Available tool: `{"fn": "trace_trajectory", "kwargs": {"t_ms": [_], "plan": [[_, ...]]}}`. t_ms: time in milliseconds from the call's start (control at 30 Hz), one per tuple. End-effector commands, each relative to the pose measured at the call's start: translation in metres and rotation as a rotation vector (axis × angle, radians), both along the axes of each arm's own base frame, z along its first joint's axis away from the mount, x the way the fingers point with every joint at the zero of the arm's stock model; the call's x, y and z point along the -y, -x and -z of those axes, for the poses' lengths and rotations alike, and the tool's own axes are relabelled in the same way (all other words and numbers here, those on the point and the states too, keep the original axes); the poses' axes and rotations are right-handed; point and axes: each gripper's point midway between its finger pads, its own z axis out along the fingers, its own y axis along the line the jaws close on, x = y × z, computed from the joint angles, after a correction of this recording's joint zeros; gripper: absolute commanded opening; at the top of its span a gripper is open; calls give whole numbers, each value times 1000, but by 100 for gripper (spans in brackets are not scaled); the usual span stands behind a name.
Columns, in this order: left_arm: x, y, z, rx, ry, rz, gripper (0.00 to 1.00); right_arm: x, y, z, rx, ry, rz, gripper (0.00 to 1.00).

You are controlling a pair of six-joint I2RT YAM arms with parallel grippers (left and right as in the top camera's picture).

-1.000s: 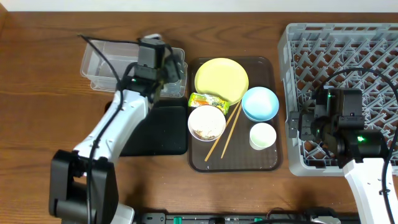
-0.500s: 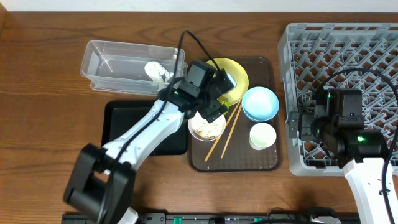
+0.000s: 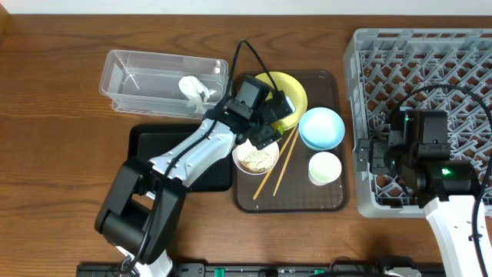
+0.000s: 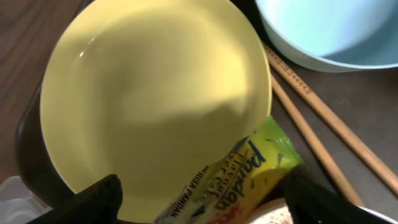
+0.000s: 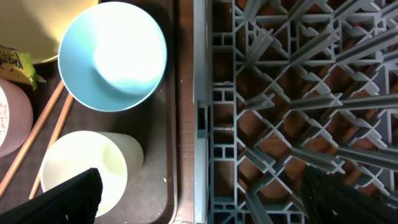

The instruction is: Sort waste into correct bins and load items into the dishwasher rack

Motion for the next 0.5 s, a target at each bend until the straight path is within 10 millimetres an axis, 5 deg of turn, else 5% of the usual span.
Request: {"fn": "trace_trajectory", "kwargs": {"t_ms": [0, 200, 300, 367, 467], "plan": [[-7, -8, 13, 9, -47, -22, 82, -2, -4, -9, 25, -1, -14, 99], [-7, -16, 18, 32, -51, -33, 76, -2, -3, -8, 22, -1, -14, 99], [-5, -19, 15, 48, -41, -34, 51, -2, -3, -8, 22, -1, -14, 99], [-4, -23, 13, 68, -39, -41, 19, -2, -3, -8, 22, -1, -14, 99], [-4, -28, 7, 95, -35, -52, 6, -2, -3, -8, 21, -1, -14, 99]]}}
